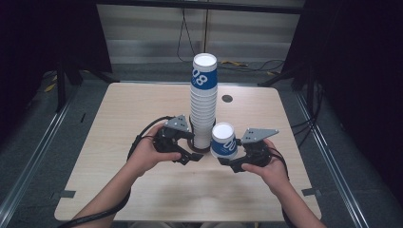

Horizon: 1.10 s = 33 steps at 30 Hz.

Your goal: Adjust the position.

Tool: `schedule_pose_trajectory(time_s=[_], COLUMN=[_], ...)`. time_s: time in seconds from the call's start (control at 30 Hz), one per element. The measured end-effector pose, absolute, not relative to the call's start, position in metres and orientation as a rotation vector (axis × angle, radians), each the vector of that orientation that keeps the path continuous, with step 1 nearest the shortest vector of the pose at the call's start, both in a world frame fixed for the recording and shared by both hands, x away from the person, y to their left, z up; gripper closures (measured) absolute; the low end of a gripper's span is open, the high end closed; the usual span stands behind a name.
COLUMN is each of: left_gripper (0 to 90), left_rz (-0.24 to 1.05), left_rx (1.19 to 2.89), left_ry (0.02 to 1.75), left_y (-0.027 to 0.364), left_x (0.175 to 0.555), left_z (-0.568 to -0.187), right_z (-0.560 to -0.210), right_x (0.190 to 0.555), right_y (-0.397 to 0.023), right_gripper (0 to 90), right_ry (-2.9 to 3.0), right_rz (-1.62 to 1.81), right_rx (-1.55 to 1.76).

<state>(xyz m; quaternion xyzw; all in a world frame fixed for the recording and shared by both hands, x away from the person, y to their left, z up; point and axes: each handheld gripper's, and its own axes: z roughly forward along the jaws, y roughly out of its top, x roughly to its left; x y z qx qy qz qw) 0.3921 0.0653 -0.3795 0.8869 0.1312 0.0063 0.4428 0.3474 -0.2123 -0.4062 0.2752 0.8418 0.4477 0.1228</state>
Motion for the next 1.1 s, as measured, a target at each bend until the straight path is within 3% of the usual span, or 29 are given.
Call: schedule_pose_trajectory(time_s=[1.1], left_gripper=[15.0], left_rz=[-0.012], left_rx=[2.226], left_ry=[0.302], left_y=[0.055], left_x=[0.395], left_z=[-0.383], right_z=[-0.418], right_x=[0.348], right_y=[-0.201], right_gripper=[19.3], right_ry=[2.55], right_rz=[1.231], right_rx=[0.748])
